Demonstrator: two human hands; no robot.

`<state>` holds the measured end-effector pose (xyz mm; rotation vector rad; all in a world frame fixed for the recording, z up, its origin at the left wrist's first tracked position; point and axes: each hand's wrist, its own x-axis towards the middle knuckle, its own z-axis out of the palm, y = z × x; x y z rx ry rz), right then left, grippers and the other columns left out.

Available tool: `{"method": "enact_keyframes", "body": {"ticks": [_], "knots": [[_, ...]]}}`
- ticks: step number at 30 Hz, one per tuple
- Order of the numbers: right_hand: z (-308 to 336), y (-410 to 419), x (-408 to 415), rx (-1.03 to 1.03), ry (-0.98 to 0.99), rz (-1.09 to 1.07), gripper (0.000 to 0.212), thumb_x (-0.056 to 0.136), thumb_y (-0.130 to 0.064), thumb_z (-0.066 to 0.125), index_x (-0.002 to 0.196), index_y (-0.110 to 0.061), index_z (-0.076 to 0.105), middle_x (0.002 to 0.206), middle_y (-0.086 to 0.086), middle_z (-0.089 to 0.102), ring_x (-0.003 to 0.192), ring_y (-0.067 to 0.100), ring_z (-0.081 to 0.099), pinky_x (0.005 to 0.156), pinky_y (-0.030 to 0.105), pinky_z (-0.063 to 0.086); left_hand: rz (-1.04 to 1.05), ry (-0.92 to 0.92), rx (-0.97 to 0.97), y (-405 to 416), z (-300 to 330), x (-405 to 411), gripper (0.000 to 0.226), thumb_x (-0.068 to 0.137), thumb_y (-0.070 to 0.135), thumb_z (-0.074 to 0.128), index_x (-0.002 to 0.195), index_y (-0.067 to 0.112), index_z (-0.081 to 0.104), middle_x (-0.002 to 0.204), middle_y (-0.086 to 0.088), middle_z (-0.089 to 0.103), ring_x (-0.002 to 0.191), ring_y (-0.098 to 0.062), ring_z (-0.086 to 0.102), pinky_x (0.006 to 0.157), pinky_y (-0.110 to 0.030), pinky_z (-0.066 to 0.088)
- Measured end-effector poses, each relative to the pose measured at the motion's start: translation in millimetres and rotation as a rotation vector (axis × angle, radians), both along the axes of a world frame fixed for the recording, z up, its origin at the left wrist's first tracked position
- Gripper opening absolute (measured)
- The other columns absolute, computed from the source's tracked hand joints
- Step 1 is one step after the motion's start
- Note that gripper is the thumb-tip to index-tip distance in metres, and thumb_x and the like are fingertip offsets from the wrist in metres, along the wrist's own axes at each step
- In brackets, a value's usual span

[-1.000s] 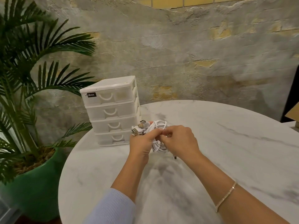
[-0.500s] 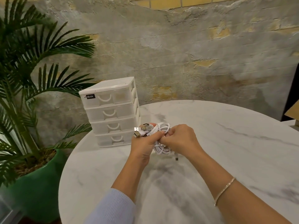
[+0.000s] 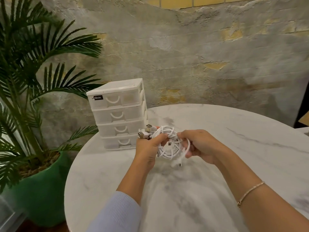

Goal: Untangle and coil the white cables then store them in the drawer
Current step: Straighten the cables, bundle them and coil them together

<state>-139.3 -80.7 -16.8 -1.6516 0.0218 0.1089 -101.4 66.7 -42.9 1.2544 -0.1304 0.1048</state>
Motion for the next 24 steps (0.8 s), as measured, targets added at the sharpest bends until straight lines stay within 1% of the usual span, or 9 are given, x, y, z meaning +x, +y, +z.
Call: {"method": "enact_keyframes", "body": {"ticks": [2,4,7,10,13,15,18,20,24], "knots": [[1,-6,0,-0.009,-0.003,0.032,0.033,0.092,-0.015,0.055,0.060,-0.012,0.051,0.044,-0.005,0.029,0.039,0.012,0.026,0.044,0.024,0.034,-0.004,0.038,-0.013,4,1,2,0.021,0.078,-0.014,0.063,0.098,-0.008,0.061,0.086,-0.022,0.066,0.068,-0.028,0.066,0.069,-0.031,0.058],[3,-11,1,-0.035,-0.010,0.010,0.028,0.092,-0.018,0.058,0.066,-0.009,0.057,0.044,-0.008,0.026,0.039,0.010,0.022,0.041,0.022,0.028,-0.028,0.055,0.015,7,0,3,0.014,0.079,-0.013,0.062,0.090,-0.005,0.063,0.078,-0.018,0.069,0.060,-0.023,0.068,0.065,-0.031,0.059],[3,-17,1,-0.167,-0.068,-0.104,0.023,0.090,-0.022,0.061,0.075,-0.006,0.066,0.046,-0.011,0.045,0.043,0.010,0.027,0.042,0.021,0.027,-0.087,0.081,0.011,9,0,1,0.017,0.081,-0.014,0.059,0.081,0.002,0.064,0.066,-0.012,0.071,0.054,-0.022,0.069,0.060,-0.031,0.059],[3,-20,2,-0.213,-0.159,-0.232,0.021,0.085,-0.029,0.068,0.072,-0.012,0.066,0.064,-0.006,0.060,0.048,0.012,0.039,0.051,0.019,0.031,-0.197,0.099,0.011,8,1,-1,0.015,0.084,-0.013,0.055,0.089,-0.001,0.063,0.068,-0.012,0.071,0.056,-0.021,0.070,0.058,-0.029,0.059],[2,-20,5,-0.204,-0.231,-0.327,0.019,0.078,-0.032,0.074,0.070,-0.017,0.067,0.087,0.006,0.070,0.078,0.023,0.061,0.068,0.026,0.042,-0.275,0.107,-0.002,9,2,-4,0.016,0.087,-0.012,0.050,0.093,-0.003,0.061,0.070,-0.012,0.072,0.057,-0.021,0.070,0.057,-0.028,0.059],[0,-20,6,-0.186,-0.214,-0.312,0.021,0.079,-0.033,0.073,0.068,-0.016,0.066,0.075,0.003,0.066,0.070,0.018,0.054,0.066,0.027,0.041,-0.319,0.122,-0.028,9,3,-5,0.018,0.088,-0.012,0.047,0.091,-0.002,0.062,0.068,-0.012,0.072,0.057,-0.020,0.070,0.058,-0.028,0.059],[-5,-12,4,-0.064,-0.085,-0.172,0.030,0.085,-0.037,0.064,0.071,-0.011,0.064,0.057,0.001,0.053,0.052,0.014,0.045,0.051,0.024,0.040,-0.365,0.111,-0.106,9,3,-6,0.017,0.087,-0.009,0.047,0.091,-0.003,0.062,0.069,-0.014,0.071,0.059,-0.022,0.071,0.062,-0.032,0.060],[-6,-4,2,0.104,0.012,-0.085,0.034,0.088,-0.038,0.059,0.075,-0.008,0.066,0.060,0.004,0.059,0.050,0.015,0.052,0.050,0.026,0.046,-0.364,0.080,-0.143,9,3,-4,0.017,0.080,-0.003,0.053,0.094,-0.004,0.063,0.071,-0.015,0.072,0.062,-0.024,0.071,0.066,-0.035,0.060],[-5,4,3,0.407,0.114,-0.011,0.032,0.091,-0.031,0.056,0.083,-0.003,0.068,0.071,0.013,0.066,0.056,0.021,0.063,0.052,0.030,0.056,-0.327,0.041,-0.115,8,2,-2,0.035,0.066,0.008,0.063,0.100,-0.002,0.063,0.077,-0.013,0.072,0.066,-0.023,0.071,0.066,-0.035,0.060]]}}
